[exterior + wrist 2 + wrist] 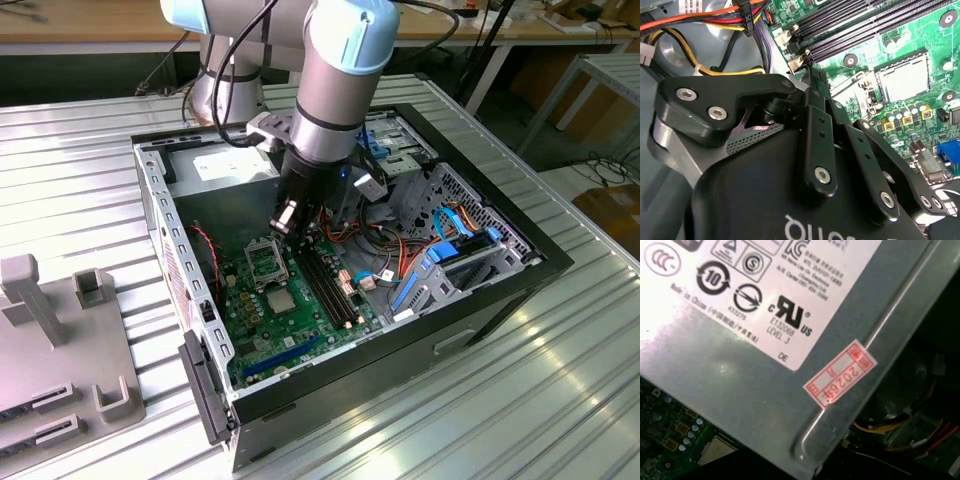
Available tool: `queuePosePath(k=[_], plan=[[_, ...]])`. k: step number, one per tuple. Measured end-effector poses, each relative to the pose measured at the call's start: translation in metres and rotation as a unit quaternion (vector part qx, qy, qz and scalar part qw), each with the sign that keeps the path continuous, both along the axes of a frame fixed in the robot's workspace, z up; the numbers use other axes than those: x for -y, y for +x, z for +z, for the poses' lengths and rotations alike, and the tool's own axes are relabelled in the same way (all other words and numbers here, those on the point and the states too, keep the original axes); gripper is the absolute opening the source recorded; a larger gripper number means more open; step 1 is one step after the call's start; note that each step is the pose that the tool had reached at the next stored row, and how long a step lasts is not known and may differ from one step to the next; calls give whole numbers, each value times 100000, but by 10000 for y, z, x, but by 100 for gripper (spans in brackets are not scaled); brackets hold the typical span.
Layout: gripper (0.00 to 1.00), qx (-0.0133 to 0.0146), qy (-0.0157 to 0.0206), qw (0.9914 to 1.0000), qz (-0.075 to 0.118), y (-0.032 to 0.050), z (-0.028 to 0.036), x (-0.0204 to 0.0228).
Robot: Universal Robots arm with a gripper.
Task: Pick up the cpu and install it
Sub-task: 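Close the cpu cover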
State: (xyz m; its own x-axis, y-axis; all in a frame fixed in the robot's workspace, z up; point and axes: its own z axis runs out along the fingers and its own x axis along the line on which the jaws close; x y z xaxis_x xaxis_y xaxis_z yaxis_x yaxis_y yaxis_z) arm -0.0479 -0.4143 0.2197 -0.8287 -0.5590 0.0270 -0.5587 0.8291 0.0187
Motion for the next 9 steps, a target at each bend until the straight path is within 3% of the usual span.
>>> queuePosePath(k=[5, 9], plan=[[11, 1, 201, 100000, 23, -4, -23, -16], [11, 2, 626, 99998, 24, -22, -52, -39]])
